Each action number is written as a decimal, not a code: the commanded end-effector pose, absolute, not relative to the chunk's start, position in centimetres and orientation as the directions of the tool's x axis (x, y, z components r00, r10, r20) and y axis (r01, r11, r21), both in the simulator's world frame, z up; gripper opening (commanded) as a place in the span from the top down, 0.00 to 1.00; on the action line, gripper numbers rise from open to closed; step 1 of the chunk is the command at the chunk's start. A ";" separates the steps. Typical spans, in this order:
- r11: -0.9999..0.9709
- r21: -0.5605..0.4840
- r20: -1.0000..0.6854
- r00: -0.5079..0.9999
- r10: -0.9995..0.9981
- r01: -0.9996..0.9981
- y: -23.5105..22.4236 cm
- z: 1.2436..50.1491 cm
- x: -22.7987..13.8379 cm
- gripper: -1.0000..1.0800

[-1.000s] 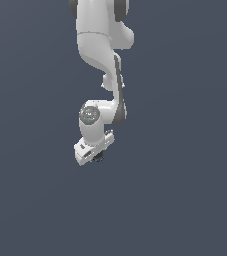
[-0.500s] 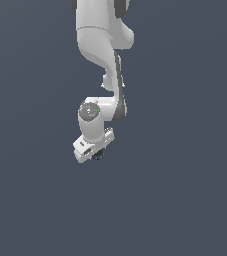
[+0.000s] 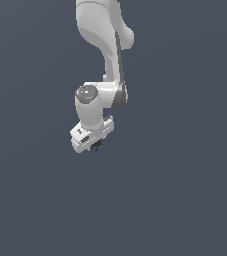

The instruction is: Pick up the object and move it to a goal position.

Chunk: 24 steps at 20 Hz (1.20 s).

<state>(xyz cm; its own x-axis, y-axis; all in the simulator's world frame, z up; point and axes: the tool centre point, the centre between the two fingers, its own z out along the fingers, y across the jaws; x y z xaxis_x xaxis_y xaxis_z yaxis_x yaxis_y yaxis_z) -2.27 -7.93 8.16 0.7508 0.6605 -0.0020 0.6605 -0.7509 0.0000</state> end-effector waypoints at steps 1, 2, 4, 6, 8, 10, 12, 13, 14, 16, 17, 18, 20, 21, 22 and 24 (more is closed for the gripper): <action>-0.751 0.002 -0.001 0.751 0.660 0.660 -8.0 10.3 -3.0 1.00; -0.751 0.002 -0.001 0.751 0.660 0.660 -8.0 11.2 -3.3 1.00; -0.751 0.002 -0.001 0.751 0.660 0.660 -8.1 13.0 -3.9 1.00; -0.750 0.002 -0.002 0.751 0.661 0.661 -8.1 14.9 -4.5 1.00; -0.750 0.002 -0.002 0.751 0.661 0.661 -8.2 16.8 -5.2 1.00; -0.750 0.002 -0.002 0.751 0.661 0.661 -8.2 18.7 -5.8 1.00; -0.750 0.001 -0.001 0.750 0.661 0.661 -8.3 20.6 -6.5 1.00; -0.750 0.001 -0.001 0.750 0.661 0.661 -8.3 21.7 -6.8 1.00; -0.750 0.001 -0.001 0.750 0.661 0.661 -8.3 22.7 -7.2 1.00; -0.750 0.001 0.000 0.750 0.661 0.661 -8.3 24.8 -7.9 1.00; -0.750 0.001 0.000 0.750 0.661 0.661 -8.4 25.9 -8.2 1.00; -0.750 0.000 0.000 0.750 0.662 0.662 -8.4 27.0 -8.6 1.00; -0.750 0.000 0.001 0.750 0.662 0.662 -8.5 29.3 -9.3 1.00; -0.750 0.000 0.001 0.750 0.662 0.662 -8.5 30.4 -9.7 1.00; -0.750 0.000 0.001 0.750 0.662 0.662 -8.5 31.5 -10.0 1.00; -0.750 -0.001 0.001 0.750 0.662 0.662 -8.6 33.6 -10.7 1.00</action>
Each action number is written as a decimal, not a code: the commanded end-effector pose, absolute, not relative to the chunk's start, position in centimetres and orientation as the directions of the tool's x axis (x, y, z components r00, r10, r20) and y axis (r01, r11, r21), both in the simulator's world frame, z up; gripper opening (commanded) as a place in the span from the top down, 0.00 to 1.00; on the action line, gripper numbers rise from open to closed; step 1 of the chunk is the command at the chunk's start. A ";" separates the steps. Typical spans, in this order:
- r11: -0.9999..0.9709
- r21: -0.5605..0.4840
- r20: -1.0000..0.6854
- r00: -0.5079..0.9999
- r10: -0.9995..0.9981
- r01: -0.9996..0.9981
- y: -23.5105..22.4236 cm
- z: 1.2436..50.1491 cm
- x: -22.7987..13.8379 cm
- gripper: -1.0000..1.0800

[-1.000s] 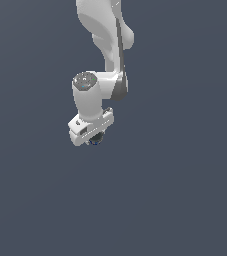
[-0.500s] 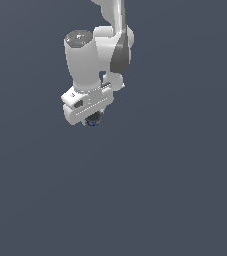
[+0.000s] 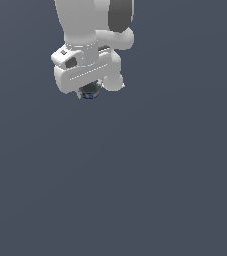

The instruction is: Pick up the object and move it to a goal position.

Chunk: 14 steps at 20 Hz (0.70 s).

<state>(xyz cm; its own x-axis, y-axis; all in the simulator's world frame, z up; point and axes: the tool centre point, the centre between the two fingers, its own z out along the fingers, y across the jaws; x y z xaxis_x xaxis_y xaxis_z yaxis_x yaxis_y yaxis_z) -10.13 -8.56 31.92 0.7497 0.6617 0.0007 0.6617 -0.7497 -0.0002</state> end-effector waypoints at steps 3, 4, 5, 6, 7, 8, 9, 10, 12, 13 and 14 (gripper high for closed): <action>-0.750 -0.001 0.001 0.750 0.662 0.662 -8.7 36.7 -11.7 1.00; -0.750 -0.001 0.001 0.750 0.662 0.662 -8.7 37.8 -12.0 1.00; -0.750 -0.001 0.001 0.750 0.662 0.662 -8.8 38.8 -12.3 1.00; -0.750 -0.001 0.001 0.750 0.662 0.662 -8.8 39.7 -12.6 1.00; -0.750 -0.001 0.001 0.750 0.662 0.662 -8.8 40.7 -12.9 1.00; -0.750 -0.001 0.001 0.750 0.662 0.662 -8.9 41.6 -13.1 1.00; -0.750 -0.001 0.001 0.750 0.662 0.662 -8.9 42.4 -13.4 1.00; -0.750 -0.001 0.001 0.750 0.662 0.662 -9.0 43.2 -13.6 1.00; -0.750 -0.001 0.001 0.750 0.662 0.662 -9.1 44.6 -14.0 1.00; -0.750 0.000 0.001 0.750 0.661 0.661 -9.1 45.3 -14.2 1.00; -0.750 0.000 0.001 0.750 0.661 0.661 -9.1 45.8 -14.3 1.00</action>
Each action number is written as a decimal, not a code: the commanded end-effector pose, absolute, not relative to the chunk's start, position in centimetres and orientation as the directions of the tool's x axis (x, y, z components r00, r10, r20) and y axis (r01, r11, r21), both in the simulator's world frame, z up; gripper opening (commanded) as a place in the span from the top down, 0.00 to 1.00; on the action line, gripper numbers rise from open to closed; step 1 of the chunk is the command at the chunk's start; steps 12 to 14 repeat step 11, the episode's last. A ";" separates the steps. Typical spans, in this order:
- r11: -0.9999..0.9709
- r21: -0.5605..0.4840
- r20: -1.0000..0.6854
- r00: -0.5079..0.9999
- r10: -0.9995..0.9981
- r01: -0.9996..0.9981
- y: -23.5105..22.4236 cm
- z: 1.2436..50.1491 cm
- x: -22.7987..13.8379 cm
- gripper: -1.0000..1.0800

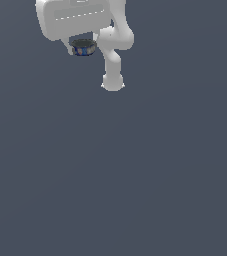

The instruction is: Pick up the object and move it to a goal position.

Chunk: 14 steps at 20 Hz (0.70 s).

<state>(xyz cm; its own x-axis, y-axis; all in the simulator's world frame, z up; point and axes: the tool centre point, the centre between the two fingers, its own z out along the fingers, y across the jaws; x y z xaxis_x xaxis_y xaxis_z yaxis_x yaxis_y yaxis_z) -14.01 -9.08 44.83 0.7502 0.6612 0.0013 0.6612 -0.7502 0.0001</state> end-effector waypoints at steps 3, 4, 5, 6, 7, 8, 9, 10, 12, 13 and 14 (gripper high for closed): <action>-0.751 0.000 0.000 0.751 0.661 0.661 -9.2 47.3 -14.7 1.00; -0.751 0.000 0.000 0.751 0.661 0.661 -9.2 47.6 -14.8 1.00; -0.751 0.000 0.000 0.751 0.661 0.661 -9.3 48.0 -14.8 1.00; -0.751 0.000 0.000 0.751 0.661 0.661 -9.3 48.2 -14.9 1.00; -0.751 0.000 0.000 0.751 0.661 0.661 -9.3 48.5 -14.9 1.00; -0.751 0.000 0.000 0.751 0.661 0.661 -9.3 48.6 -15.0 1.00; -0.751 0.000 0.000 0.751 0.661 0.661 -9.3 48.8 -15.0 1.00; -0.751 0.000 0.000 0.751 0.661 0.661 -9.3 48.8 -15.0 1.00; -0.751 0.000 0.000 0.751 0.660 0.660 -9.3 48.9 -15.0 1.00; -0.751 0.000 0.000 0.751 0.660 0.660 -9.3 48.9 -15.0 1.00; -0.751 0.000 0.000 0.751 0.660 0.660 -9.3 48.9 -15.0 1.00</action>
